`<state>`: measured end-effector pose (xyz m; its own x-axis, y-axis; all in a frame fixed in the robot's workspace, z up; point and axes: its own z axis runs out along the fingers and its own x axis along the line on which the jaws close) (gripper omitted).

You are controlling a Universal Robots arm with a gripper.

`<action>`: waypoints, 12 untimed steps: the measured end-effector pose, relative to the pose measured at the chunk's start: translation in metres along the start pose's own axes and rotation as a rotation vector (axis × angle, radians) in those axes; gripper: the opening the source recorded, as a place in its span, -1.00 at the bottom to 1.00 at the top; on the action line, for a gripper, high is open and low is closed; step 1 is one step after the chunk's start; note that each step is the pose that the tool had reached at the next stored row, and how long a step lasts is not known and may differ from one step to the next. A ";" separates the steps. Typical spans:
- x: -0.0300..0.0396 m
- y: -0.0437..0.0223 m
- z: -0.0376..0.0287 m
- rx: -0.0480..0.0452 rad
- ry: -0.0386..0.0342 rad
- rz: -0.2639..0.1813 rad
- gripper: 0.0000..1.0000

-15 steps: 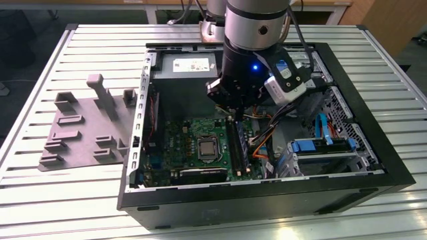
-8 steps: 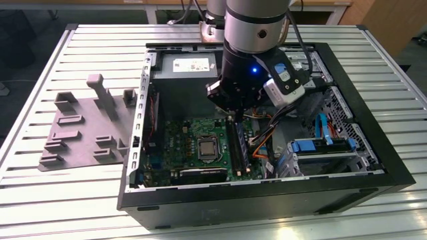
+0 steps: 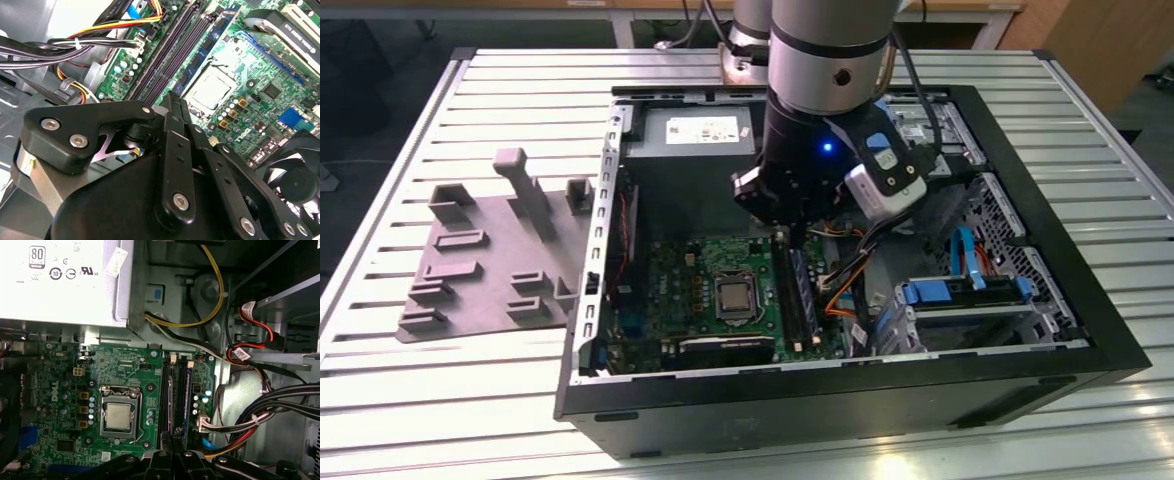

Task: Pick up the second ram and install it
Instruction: 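Insert the second ram into the second slot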

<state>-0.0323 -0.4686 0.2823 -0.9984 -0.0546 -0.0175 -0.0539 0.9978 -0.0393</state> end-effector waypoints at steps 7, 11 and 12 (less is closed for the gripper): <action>0.0001 0.0002 0.0041 -0.0002 0.0000 0.000 -0.76; 0.0001 0.0003 0.0062 -0.0002 0.0000 0.000 -0.76; 0.0001 0.0003 0.0066 -0.0003 0.0000 0.000 -0.76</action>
<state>-0.0323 -0.4686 0.2756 -0.9984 -0.0545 -0.0175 -0.0538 0.9978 -0.0390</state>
